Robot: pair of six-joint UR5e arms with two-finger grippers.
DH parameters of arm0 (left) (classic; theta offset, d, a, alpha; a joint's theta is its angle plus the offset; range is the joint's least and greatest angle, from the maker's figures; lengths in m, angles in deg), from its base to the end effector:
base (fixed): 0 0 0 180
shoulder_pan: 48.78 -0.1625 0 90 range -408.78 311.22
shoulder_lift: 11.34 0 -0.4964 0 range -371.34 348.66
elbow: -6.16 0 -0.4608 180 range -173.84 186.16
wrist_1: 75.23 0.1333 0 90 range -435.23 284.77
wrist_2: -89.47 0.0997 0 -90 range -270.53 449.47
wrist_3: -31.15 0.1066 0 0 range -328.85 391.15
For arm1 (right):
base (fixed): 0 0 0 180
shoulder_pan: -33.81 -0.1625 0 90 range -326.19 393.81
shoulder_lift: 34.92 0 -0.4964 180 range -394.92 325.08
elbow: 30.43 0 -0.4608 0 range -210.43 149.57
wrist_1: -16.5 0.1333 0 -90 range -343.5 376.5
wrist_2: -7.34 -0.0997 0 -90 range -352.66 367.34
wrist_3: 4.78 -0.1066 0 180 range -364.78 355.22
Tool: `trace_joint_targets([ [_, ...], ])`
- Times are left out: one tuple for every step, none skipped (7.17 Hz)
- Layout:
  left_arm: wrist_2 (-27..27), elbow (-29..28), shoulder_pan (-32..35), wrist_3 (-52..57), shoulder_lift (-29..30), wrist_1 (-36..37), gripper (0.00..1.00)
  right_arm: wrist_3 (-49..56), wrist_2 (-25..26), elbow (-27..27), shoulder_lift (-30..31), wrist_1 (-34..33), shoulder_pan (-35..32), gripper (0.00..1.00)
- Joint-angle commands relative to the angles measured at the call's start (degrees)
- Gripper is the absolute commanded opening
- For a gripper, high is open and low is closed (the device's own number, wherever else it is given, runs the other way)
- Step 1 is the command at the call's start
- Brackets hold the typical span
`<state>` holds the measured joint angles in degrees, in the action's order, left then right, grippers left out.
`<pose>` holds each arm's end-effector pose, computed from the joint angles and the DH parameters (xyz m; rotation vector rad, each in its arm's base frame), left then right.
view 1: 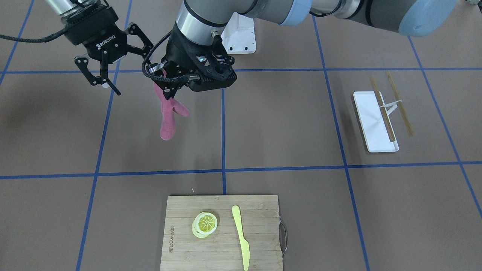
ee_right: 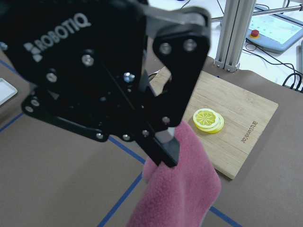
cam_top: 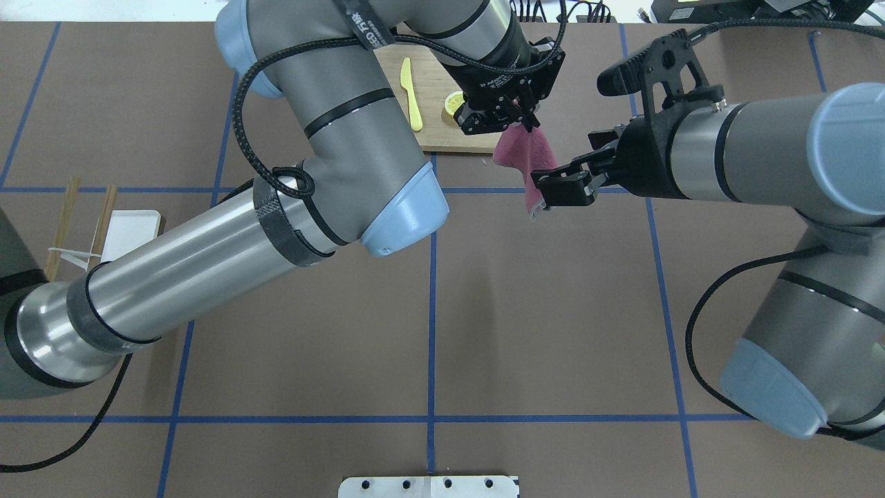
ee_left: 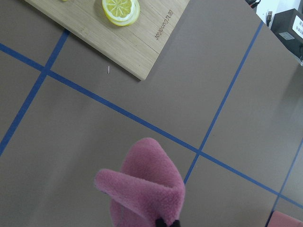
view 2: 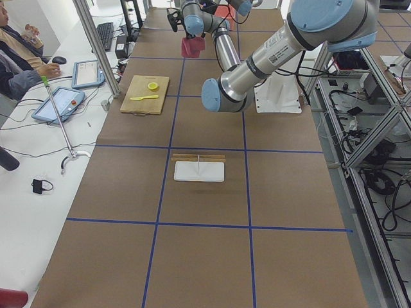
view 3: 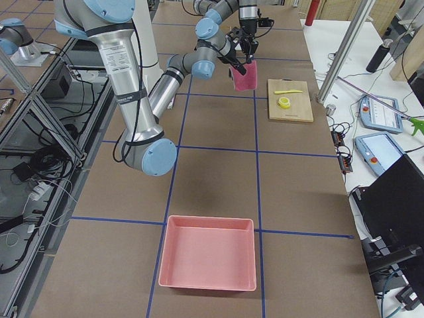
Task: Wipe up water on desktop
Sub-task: 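Grasp the pink cloth with the right gripper while the left gripper holds it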
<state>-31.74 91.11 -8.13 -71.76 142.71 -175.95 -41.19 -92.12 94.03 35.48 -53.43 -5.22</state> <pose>0.5590 -0.5828 -0.0772 -0.1782 1.2717 -0.4738 -0.3663 -0.4460 0.1899 0.8396 -0.9985 -0.3240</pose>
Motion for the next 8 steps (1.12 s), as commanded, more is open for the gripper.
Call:
trace_joint_targets([
  [0.0,-0.1,0.2,0.2,-0.2,-0.2,0.00,-0.5,2.4,0.6,0.3,0.7,1.7,1.00],
  [0.0,0.2,0.2,-0.3,0.0,-0.2,0.00,-0.5,2.5,0.5,0.4,0.7,1.9,1.00],
  [-0.1,0.7,0.2,-0.7,0.2,-0.2,0.00,-0.5,2.6,0.5,0.7,0.7,2.0,1.00],
  [-0.2,1.1,0.1,-1.8,0.3,-0.2,0.00,-0.5,3.7,0.6,1.0,0.7,2.3,0.97],
  [-0.2,1.2,0.1,-1.8,0.5,-0.2,0.00,-1.2,4.3,0.6,1.3,0.7,3.0,0.88],
  [-0.2,1.2,0.2,-1.8,0.6,-0.2,0.00,-4.1,4.4,1.0,1.3,0.7,3.5,0.51],
  [-0.2,1.2,0.2,-1.8,0.6,-0.2,0.00,-5.3,4.3,1.3,1.5,0.7,3.8,0.13],
  [-0.2,1.1,0.2,-1.8,0.5,-0.2,0.00,-5.4,4.1,1.5,1.5,0.7,3.8,0.00],
])
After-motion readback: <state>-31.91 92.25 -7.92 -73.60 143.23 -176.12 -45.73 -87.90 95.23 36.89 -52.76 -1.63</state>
